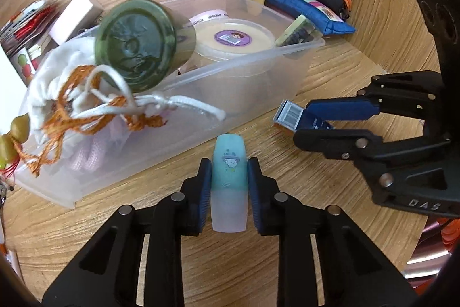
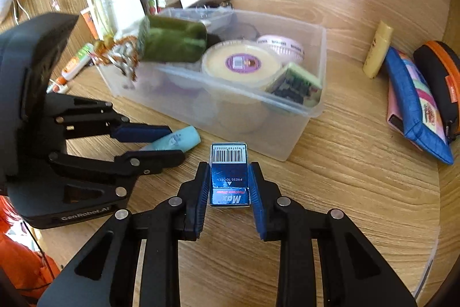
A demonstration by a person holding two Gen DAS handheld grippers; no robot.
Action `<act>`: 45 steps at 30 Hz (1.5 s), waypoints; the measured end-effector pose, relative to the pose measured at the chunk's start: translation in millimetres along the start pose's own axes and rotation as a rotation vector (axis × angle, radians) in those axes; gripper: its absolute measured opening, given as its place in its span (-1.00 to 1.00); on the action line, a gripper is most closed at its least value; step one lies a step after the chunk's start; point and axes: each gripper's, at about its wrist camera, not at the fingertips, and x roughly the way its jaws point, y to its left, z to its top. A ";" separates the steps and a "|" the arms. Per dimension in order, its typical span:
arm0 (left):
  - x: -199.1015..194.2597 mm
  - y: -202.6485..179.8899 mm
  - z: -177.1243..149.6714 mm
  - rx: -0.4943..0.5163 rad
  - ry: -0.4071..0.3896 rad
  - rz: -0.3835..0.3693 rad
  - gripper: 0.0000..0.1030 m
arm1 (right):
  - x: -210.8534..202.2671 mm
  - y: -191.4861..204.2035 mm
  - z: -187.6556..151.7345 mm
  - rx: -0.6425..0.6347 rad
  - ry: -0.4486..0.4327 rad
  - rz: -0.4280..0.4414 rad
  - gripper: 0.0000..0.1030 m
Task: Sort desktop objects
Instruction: 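Grasp the mint-green tube with the left gripper while the right grasps the blue Max box, then carry the mint tube and Max box into the clear box and release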
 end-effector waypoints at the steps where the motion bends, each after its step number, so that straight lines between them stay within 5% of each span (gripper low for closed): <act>1: -2.4 -0.8 -0.3 -0.002 -0.007 0.004 -0.52 | -3.5 1.2 0.1 0.001 -0.006 0.003 -0.52; 14: -67.4 13.8 -15.2 -0.064 -0.153 0.015 -0.52 | -52.1 11.0 7.3 -0.008 -0.122 -0.017 -0.52; 30: -128.8 61.1 15.3 -0.124 -0.340 0.093 -0.52 | -75.3 11.0 58.2 -0.004 -0.259 -0.038 -0.52; 45: -83.8 123.5 52.8 -0.193 -0.265 0.149 -0.52 | -9.4 -4.1 111.3 0.037 -0.180 -0.008 -0.52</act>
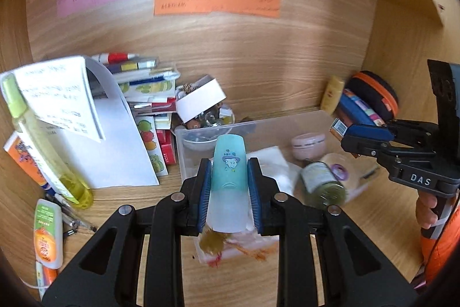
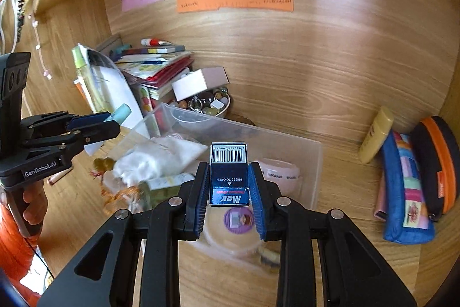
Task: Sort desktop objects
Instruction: 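Carry the mint tube and Max box into the clear box and release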
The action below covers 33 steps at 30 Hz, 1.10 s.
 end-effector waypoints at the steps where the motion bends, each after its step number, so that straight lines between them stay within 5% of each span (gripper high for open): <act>1: 5.5 2.5 0.7 -0.005 0.005 0.001 -0.52 | 4.2 -0.6 0.6 0.002 0.006 0.003 -0.52; 14: 43.1 18.5 -4.3 -0.043 0.073 -0.041 -0.52 | 48.2 -7.7 -4.7 0.026 0.053 -0.041 -0.52; 17: 41.3 17.1 -4.0 -0.040 0.069 -0.052 -0.35 | 47.1 -9.2 -4.9 0.033 0.057 -0.030 -0.48; 21: 34.6 15.7 -3.0 -0.038 0.046 -0.048 -0.17 | 38.4 -9.3 -3.5 0.045 0.026 -0.047 -0.04; 27: 18.1 8.1 0.4 -0.026 0.016 -0.047 0.07 | 16.2 -4.8 1.9 0.050 -0.011 -0.059 0.02; 33: -15.7 -4.6 -3.0 0.005 -0.055 -0.023 0.42 | -15.0 9.6 -4.2 0.025 -0.069 -0.068 0.47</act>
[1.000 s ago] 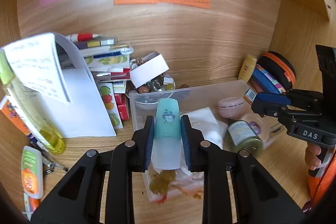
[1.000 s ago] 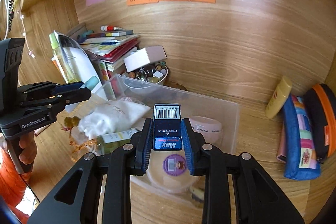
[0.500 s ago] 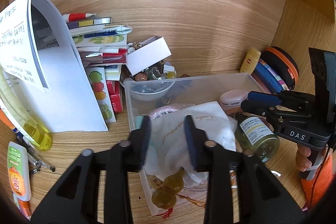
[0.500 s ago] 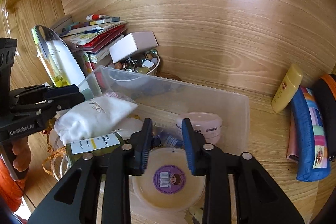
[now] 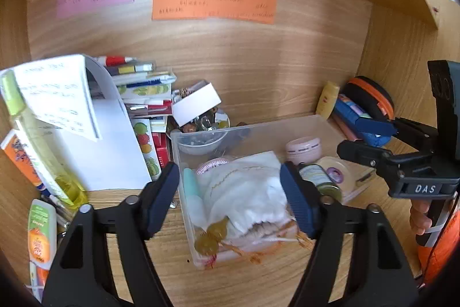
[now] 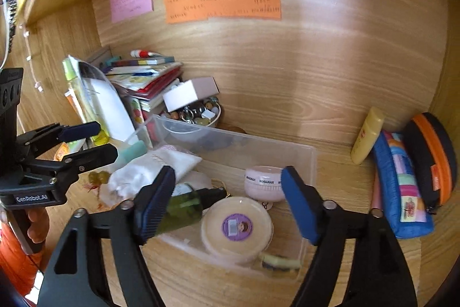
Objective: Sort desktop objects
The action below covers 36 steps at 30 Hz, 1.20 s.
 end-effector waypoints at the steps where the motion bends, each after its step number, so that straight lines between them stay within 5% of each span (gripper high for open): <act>1: -3.5 -1.8 -0.8 0.004 -0.003 0.003 0.42 | -3.9 2.0 -1.6 -0.006 -0.004 -0.002 0.49; 12: -50.4 -31.8 -26.0 0.040 -0.031 0.034 0.91 | -56.9 19.3 -33.6 -0.038 -0.065 -0.045 0.59; 17: -62.0 -38.6 -39.9 0.021 -0.033 0.044 0.92 | -74.6 24.9 -45.9 -0.020 -0.095 -0.044 0.64; 22: -68.5 -36.1 -48.5 -0.022 -0.054 0.078 0.92 | -89.0 33.0 -56.9 -0.034 -0.150 -0.073 0.92; 29: -67.6 -27.8 -56.0 -0.113 -0.050 0.060 0.93 | -91.1 35.2 -72.5 0.001 -0.168 -0.087 0.98; 36: -67.2 -33.4 -58.5 -0.091 -0.062 0.078 0.93 | -81.0 35.8 -78.2 0.000 -0.133 -0.124 0.98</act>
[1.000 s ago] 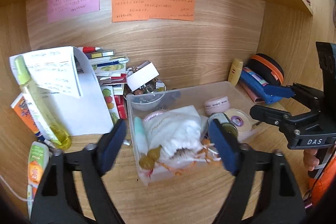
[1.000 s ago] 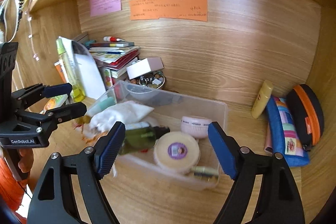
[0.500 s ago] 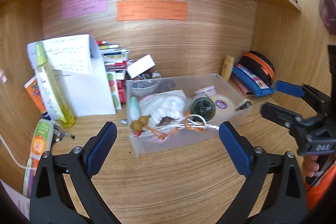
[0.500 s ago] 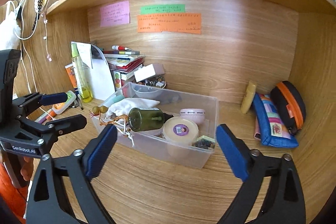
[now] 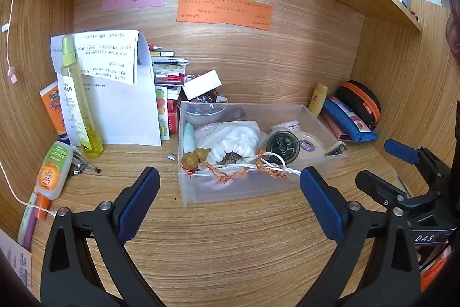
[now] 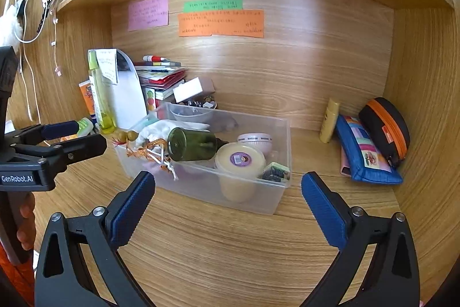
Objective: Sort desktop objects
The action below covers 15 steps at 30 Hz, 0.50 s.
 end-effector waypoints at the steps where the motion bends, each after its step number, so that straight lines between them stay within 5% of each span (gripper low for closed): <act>1: -0.8 -0.9 -0.6 0.004 -0.002 0.001 0.93 | -0.3 -0.5 0.1 0.002 -0.001 0.003 0.98; 15: -1.3 -1.7 -4.0 0.001 -0.009 0.007 0.93 | 2.7 -7.0 -4.0 0.056 0.027 0.015 0.98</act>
